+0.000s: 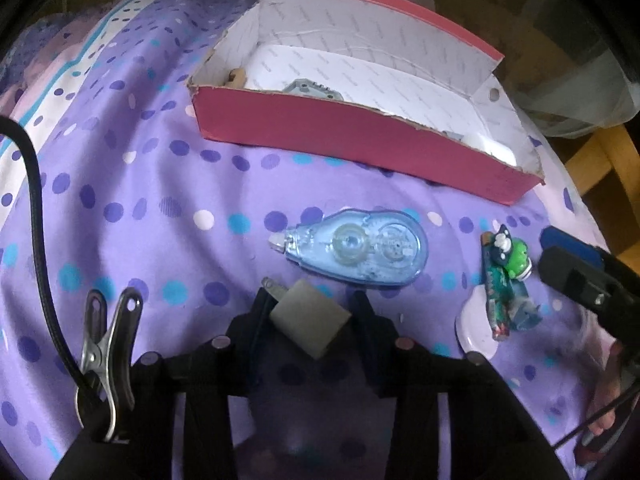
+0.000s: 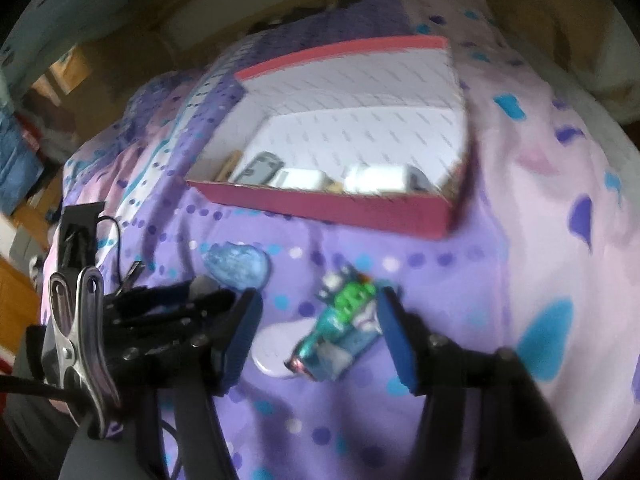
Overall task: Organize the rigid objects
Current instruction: 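Grasp the white charger plug with the left gripper while the right gripper grasps the green-capped item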
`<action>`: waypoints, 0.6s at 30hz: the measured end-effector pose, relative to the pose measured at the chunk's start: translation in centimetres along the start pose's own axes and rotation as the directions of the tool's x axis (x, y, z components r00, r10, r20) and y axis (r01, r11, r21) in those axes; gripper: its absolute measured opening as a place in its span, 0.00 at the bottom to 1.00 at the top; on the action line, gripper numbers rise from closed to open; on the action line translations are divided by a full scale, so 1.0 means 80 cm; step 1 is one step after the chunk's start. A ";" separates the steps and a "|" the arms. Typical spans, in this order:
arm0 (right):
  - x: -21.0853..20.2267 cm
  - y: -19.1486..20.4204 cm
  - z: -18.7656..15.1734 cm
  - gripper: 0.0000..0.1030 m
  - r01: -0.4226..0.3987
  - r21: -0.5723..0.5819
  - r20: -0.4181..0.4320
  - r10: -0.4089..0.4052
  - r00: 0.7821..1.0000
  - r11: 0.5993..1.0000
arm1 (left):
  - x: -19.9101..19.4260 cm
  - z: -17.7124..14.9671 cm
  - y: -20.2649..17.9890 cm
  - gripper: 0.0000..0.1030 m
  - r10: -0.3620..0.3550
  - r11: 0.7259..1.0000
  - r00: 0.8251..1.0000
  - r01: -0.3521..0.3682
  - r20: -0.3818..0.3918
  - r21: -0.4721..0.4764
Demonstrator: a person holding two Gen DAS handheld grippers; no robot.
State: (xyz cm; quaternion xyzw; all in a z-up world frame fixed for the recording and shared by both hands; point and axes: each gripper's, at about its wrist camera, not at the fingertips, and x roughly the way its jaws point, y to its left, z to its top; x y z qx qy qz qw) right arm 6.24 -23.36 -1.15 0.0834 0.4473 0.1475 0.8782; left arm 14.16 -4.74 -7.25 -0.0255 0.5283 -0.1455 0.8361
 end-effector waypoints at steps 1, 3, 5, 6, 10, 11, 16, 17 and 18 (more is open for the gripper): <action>0.003 0.004 0.002 0.58 -0.001 -0.024 -0.003 0.001 1.000 1.000 | -0.001 -0.001 0.000 0.40 -0.010 1.000 1.000 0.010 0.000 0.001; 0.008 0.007 0.004 0.51 0.004 -0.053 -0.025 -0.005 1.000 0.999 | -0.004 -0.004 0.002 0.40 -0.058 0.998 0.998 0.058 0.008 0.002; 0.015 0.006 0.002 0.51 0.037 -0.056 -0.050 -0.040 0.998 0.998 | -0.008 -0.006 -0.001 0.40 -0.071 0.997 0.997 0.070 0.027 0.013; 0.017 0.005 0.001 0.51 0.055 -0.056 -0.059 -0.058 0.997 0.997 | -0.007 -0.005 -0.004 0.40 -0.076 0.997 0.997 0.075 0.035 0.027; 0.030 -0.009 -0.002 0.51 0.106 -0.025 -0.110 -0.108 0.988 0.994 | 0.002 -0.010 -0.020 0.40 -0.020 0.996 1.000 0.019 0.018 0.084; 0.034 -0.011 -0.003 0.51 0.119 -0.021 -0.121 -0.120 0.985 0.993 | 0.002 -0.011 -0.022 0.40 -0.011 0.996 1.000 0.010 0.020 0.094; 0.039 -0.005 -0.006 0.34 0.117 -0.054 -0.122 -0.123 0.985 0.992 | 0.003 -0.013 -0.022 0.40 -0.013 0.996 1.000 0.010 0.025 0.090; 0.039 -0.005 -0.006 0.28 0.109 -0.051 -0.120 -0.115 0.986 0.993 | 0.003 -0.013 -0.019 0.40 -0.017 0.997 1.000 0.015 0.025 0.082; 0.038 -0.006 -0.006 0.28 0.101 -0.046 -0.118 -0.106 0.987 0.994 | 0.002 -0.013 -0.017 0.40 -0.029 0.997 0.999 0.027 0.027 0.072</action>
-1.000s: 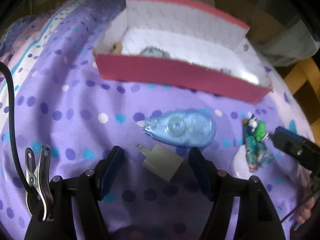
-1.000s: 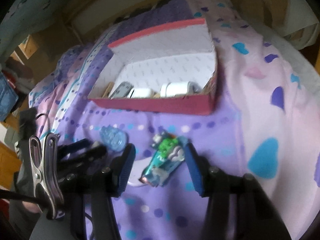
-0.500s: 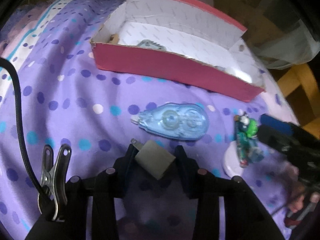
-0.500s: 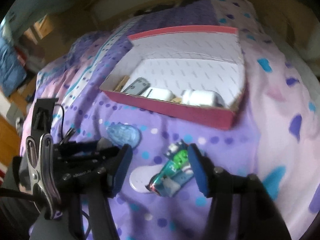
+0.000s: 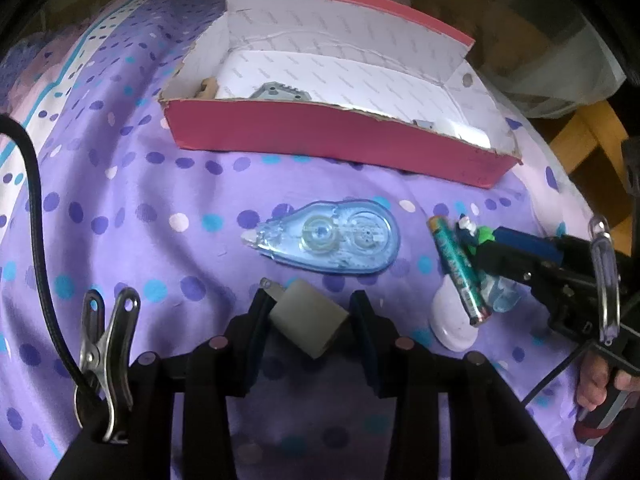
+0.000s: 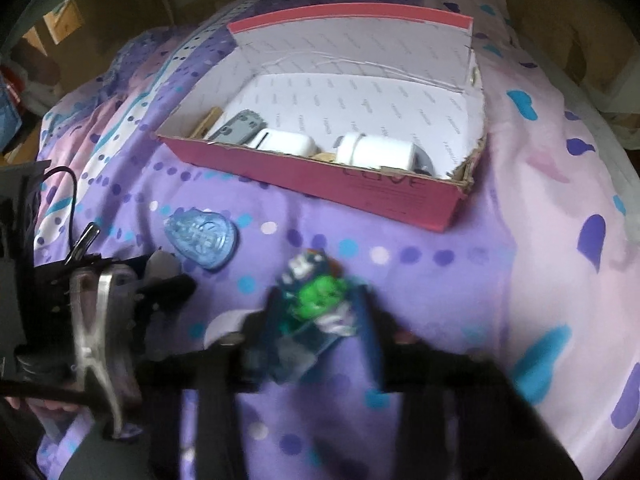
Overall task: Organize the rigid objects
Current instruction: 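Grasp the white charger plug with the left gripper while the right gripper grasps the green-capped item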
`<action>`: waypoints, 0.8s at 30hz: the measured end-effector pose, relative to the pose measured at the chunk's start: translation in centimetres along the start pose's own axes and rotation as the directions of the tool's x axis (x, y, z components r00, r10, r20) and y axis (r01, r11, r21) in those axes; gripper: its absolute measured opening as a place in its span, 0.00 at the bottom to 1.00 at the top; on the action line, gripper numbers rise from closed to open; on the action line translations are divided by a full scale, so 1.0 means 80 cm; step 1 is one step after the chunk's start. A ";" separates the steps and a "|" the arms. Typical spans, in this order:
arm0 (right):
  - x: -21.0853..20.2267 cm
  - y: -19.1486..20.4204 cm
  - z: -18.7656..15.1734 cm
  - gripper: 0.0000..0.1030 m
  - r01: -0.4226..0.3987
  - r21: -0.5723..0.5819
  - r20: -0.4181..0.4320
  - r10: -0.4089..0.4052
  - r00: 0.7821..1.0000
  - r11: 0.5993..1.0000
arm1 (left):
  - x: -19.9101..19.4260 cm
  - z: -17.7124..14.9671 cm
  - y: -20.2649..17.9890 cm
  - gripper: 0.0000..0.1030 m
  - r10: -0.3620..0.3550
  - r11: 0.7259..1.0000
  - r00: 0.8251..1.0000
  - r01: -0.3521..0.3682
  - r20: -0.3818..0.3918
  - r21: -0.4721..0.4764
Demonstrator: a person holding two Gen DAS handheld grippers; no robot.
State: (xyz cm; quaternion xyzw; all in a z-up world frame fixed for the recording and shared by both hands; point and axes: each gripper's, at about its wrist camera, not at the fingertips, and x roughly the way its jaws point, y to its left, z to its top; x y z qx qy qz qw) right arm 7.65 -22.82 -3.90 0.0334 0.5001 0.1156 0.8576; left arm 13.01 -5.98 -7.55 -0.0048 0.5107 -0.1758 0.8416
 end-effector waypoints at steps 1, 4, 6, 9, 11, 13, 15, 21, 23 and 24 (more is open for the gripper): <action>-0.002 -0.001 0.000 0.28 -0.005 0.004 0.007 0.005 1.000 1.000 | -0.001 0.000 0.001 0.40 -0.007 1.000 1.000 0.007 0.004 -0.003; -0.013 -0.006 0.000 0.27 -0.043 0.030 0.050 0.042 0.998 0.999 | -0.004 -0.001 0.001 0.40 -0.027 1.000 0.999 0.026 0.022 0.008; -0.024 -0.009 0.002 0.27 -0.090 0.047 0.098 0.085 0.992 0.995 | -0.007 -0.002 -0.003 0.40 -0.024 0.999 0.999 0.023 0.043 0.031; -0.044 -0.011 0.003 0.27 -0.147 0.053 0.180 0.136 0.974 0.988 | -0.011 -0.003 -0.007 0.41 -0.015 0.998 0.997 0.011 0.075 0.056; -0.056 -0.013 0.003 0.27 -0.159 0.058 0.227 0.142 0.963 0.986 | -0.022 -0.005 -0.012 0.41 -0.004 0.997 0.993 -0.006 0.120 0.081; -0.066 -0.015 0.002 0.27 -0.150 0.070 0.269 0.126 0.955 0.986 | -0.034 -0.007 -0.017 0.41 0.000 0.994 0.984 -0.019 0.177 0.106; -0.075 -0.014 0.002 0.27 -0.113 0.075 0.314 0.084 0.946 0.991 | -0.047 -0.010 -0.022 0.41 -0.007 0.992 0.972 -0.023 0.236 0.126; -0.100 -0.012 0.000 0.27 -0.108 0.046 0.414 0.080 0.907 0.993 | -0.053 -0.010 -0.026 0.41 -0.013 0.990 0.969 -0.021 0.247 0.136; -0.099 -0.012 0.001 0.27 -0.126 0.037 0.400 0.101 0.911 0.991 | -0.050 -0.009 -0.025 0.41 -0.007 0.991 0.971 -0.024 0.238 0.130; -0.097 -0.010 0.001 0.27 -0.123 0.031 0.391 0.101 0.915 0.992 | -0.049 -0.009 -0.023 0.41 -0.008 0.992 0.972 -0.022 0.236 0.127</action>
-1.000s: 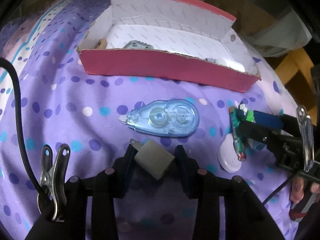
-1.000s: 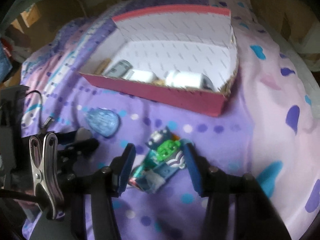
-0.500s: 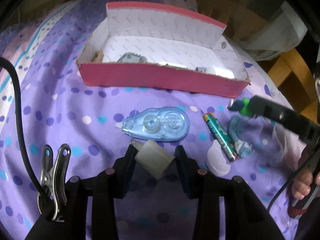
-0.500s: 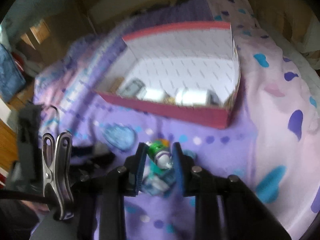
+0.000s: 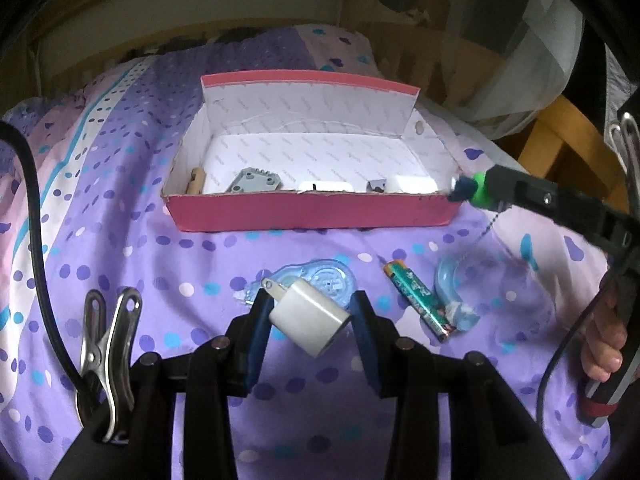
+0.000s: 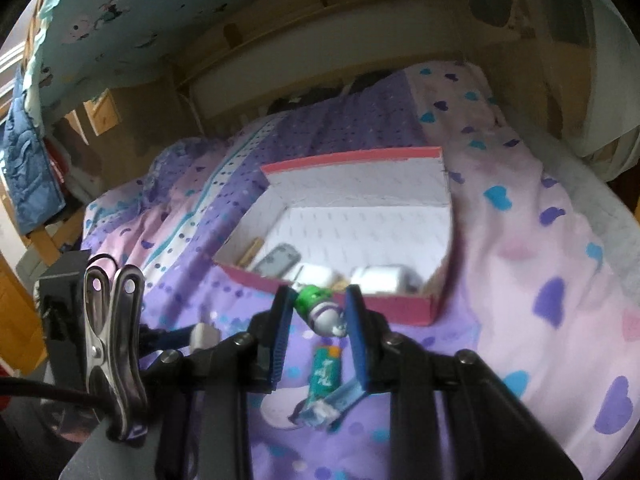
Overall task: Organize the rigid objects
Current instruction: 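Grasp the white charger plug with the left gripper while the right gripper grasps the green-capped item, then carry the charger plug and green-capped item over the pink box with both grippers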
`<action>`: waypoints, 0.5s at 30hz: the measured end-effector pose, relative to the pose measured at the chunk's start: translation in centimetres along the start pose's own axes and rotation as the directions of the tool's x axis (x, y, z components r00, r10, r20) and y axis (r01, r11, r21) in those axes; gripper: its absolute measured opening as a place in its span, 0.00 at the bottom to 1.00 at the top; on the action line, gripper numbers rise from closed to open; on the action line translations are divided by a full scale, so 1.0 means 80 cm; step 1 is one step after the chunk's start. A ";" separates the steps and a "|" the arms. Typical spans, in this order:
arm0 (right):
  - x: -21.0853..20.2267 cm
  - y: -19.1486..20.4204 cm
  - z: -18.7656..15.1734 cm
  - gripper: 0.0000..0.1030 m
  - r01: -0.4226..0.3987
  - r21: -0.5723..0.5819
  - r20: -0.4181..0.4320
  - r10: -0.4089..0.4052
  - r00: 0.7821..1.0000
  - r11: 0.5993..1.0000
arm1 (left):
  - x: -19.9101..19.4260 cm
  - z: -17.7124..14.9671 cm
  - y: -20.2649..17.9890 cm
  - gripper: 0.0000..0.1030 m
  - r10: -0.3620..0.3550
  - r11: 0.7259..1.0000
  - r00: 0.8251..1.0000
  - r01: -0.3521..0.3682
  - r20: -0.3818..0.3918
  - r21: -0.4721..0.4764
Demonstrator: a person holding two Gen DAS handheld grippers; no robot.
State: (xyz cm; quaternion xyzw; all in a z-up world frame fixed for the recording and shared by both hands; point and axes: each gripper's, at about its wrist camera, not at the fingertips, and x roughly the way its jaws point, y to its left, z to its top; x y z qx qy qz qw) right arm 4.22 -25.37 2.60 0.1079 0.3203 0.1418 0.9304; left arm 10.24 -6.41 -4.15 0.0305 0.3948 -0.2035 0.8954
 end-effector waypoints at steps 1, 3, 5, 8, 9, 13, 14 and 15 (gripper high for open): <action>0.002 0.003 -0.001 0.27 0.021 -0.012 -0.006 -0.021 1.000 1.000 | 0.001 0.000 0.002 0.41 -0.001 1.000 1.000 0.001 -0.001 -0.003; 0.003 0.010 -0.003 0.27 0.057 -0.043 -0.007 -0.057 0.998 0.997 | 0.002 -0.001 0.004 0.41 0.000 1.000 1.000 0.000 -0.003 -0.008; 0.000 0.013 -0.004 0.27 0.056 -0.059 0.004 -0.056 0.998 0.997 | 0.004 -0.001 0.004 0.41 0.003 1.000 1.000 -0.003 -0.006 -0.012; -0.004 0.013 -0.005 0.27 0.060 -0.058 0.018 -0.059 0.998 0.997 | -0.001 0.001 0.008 0.41 0.013 1.000 1.000 -0.013 0.009 -0.019; -0.006 0.009 -0.005 0.27 0.061 -0.041 0.024 -0.060 0.998 0.997 | -0.002 0.002 0.008 0.41 0.016 1.000 1.000 -0.016 0.011 -0.019; -0.011 -0.009 -0.001 0.27 0.045 0.026 0.036 -0.046 0.998 0.999 | -0.009 0.005 0.007 0.41 0.023 1.000 0.999 -0.023 0.026 -0.008; -0.011 -0.012 0.000 0.27 0.049 0.037 0.032 -0.050 0.998 0.998 | -0.010 0.005 0.006 0.41 0.027 1.000 0.999 -0.027 0.030 -0.003; -0.009 -0.014 0.000 0.27 0.049 0.047 0.023 -0.050 0.998 0.998 | -0.011 0.006 0.006 0.41 0.031 1.000 0.999 -0.032 0.033 0.001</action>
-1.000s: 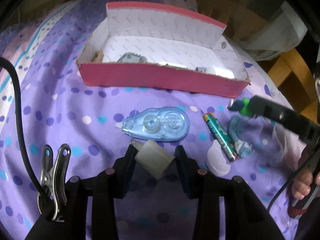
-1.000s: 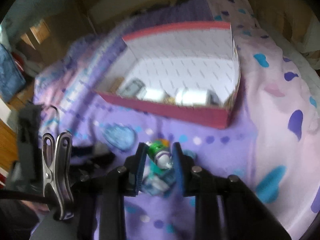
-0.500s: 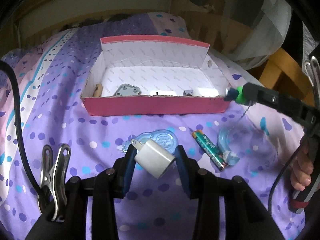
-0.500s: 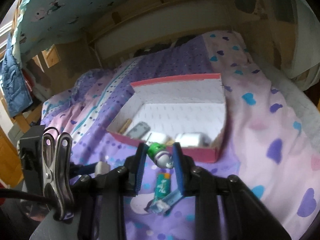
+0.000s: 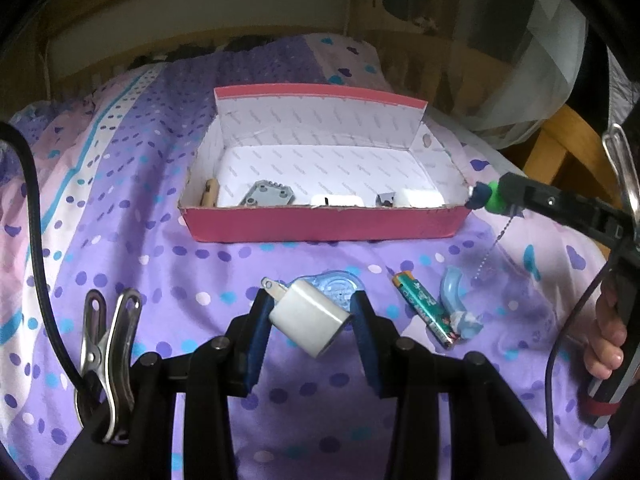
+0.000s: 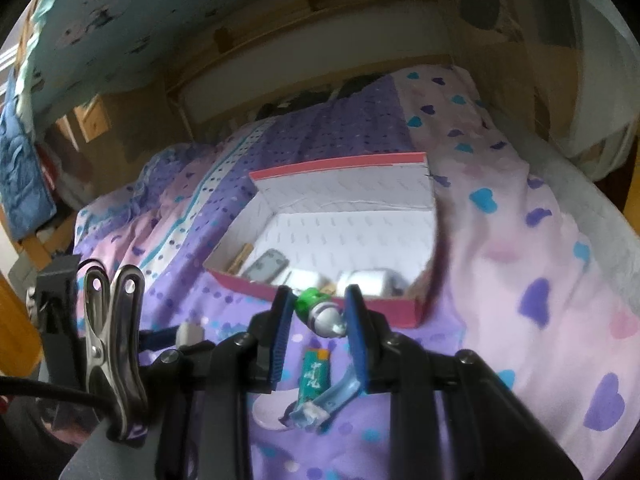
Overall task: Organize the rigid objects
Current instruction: 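Carry the charger plug and green-capped item over the pink box with both grippers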
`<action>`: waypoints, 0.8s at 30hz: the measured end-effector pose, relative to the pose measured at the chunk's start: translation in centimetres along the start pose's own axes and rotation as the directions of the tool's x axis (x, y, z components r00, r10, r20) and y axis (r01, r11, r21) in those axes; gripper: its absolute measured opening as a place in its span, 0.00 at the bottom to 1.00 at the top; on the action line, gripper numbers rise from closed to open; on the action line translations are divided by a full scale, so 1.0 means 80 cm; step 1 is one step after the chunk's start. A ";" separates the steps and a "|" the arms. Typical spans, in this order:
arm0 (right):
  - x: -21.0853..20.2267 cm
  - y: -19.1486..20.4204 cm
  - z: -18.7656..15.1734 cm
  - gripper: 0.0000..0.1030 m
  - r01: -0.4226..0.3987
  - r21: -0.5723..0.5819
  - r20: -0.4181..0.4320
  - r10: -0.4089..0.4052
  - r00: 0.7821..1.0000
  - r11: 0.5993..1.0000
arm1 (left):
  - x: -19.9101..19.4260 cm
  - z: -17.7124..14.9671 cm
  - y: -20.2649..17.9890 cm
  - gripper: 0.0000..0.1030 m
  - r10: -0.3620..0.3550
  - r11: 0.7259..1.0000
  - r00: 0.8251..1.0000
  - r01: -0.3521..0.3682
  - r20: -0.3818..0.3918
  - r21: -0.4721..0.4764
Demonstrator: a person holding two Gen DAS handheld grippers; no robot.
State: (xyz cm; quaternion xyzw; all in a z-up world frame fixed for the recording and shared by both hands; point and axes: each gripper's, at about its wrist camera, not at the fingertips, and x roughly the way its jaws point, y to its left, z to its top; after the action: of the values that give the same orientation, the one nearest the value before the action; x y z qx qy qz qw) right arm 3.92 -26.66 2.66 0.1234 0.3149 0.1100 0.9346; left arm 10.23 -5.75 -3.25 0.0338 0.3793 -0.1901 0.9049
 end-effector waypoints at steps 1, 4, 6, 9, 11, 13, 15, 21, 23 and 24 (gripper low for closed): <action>0.002 -0.001 0.001 0.27 -0.004 0.003 -0.008 0.004 1.000 1.000 | -0.001 0.001 0.001 0.41 0.002 1.000 1.000 -0.002 0.000 -0.001; 0.009 0.006 0.004 0.27 0.007 -0.026 -0.028 -0.007 1.000 1.000 | -0.004 0.008 0.006 0.41 0.005 1.000 1.000 -0.005 0.001 -0.018; 0.015 0.012 0.008 0.27 0.015 -0.054 -0.040 -0.017 0.999 0.998 | -0.003 0.013 0.012 0.41 -0.002 0.999 1.000 0.002 -0.009 -0.039; 0.025 0.015 0.016 0.27 0.013 -0.058 -0.051 -0.016 0.999 0.998 | 0.003 0.018 0.017 0.41 0.011 0.999 1.000 -0.013 -0.027 -0.050; 0.031 0.014 0.021 0.27 0.001 -0.043 -0.062 -0.003 0.998 0.999 | 0.007 0.020 0.014 0.40 0.068 0.997 0.997 -0.069 -0.034 -0.031; 0.036 0.014 0.025 0.27 -0.002 -0.032 -0.072 -0.001 0.997 0.999 | 0.009 0.023 0.008 0.40 0.097 0.995 0.995 -0.097 -0.031 0.005; 0.040 0.017 0.029 0.27 0.012 -0.040 -0.073 -0.015 0.997 0.999 | 0.007 0.026 0.004 0.40 0.090 0.996 0.996 -0.090 -0.024 0.020; 0.072 0.019 0.057 0.27 0.046 -0.007 -0.101 -0.046 0.994 0.999 | 0.009 0.058 -0.008 0.40 0.106 0.993 0.994 -0.105 -0.011 0.050; 0.084 0.018 0.069 0.27 0.043 0.027 -0.110 -0.040 0.993 0.999 | 0.015 0.075 -0.005 0.40 0.102 0.995 0.995 -0.101 -0.016 0.022; 0.090 0.018 0.074 0.27 0.042 0.036 -0.113 -0.038 0.993 0.998 | 0.019 0.084 -0.002 0.40 0.099 0.995 0.995 -0.099 -0.015 0.005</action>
State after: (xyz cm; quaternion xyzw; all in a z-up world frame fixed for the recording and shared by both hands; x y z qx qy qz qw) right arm 12.95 -24.25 3.59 0.1285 0.3714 0.0920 0.9149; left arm 15.67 -7.79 0.49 0.0559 0.3837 -0.1458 0.9102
